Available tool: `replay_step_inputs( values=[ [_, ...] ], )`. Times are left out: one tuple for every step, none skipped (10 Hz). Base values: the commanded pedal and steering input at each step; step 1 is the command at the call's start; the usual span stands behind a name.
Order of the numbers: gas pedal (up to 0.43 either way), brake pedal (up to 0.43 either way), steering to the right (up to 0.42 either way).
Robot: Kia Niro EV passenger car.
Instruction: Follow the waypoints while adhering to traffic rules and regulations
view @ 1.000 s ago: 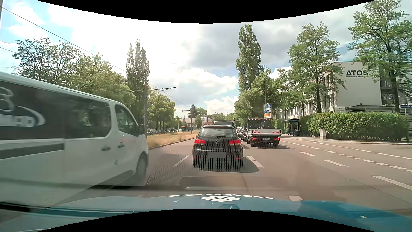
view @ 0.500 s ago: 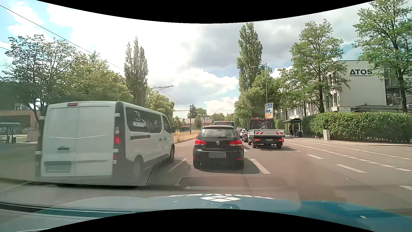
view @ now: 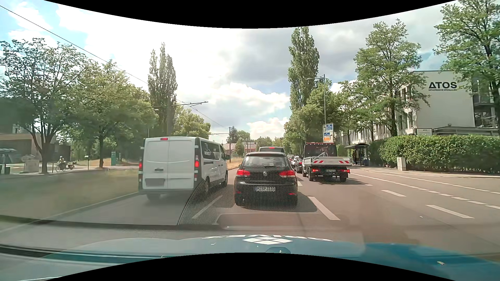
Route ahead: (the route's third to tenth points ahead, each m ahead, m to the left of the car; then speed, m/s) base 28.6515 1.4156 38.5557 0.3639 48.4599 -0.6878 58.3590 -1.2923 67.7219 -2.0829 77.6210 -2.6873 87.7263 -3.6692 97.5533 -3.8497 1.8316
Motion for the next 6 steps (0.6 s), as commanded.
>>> replay_step_inputs(
  values=[
    [0.0, 0.0, 0.008],
    [0.0, 0.0, 0.008],
    [0.0, 0.006, 0.008],
    [0.0, 0.043, 0.008],
    [0.0, 0.061, 0.008],
    [0.0, 0.079, 0.008]
  ],
)
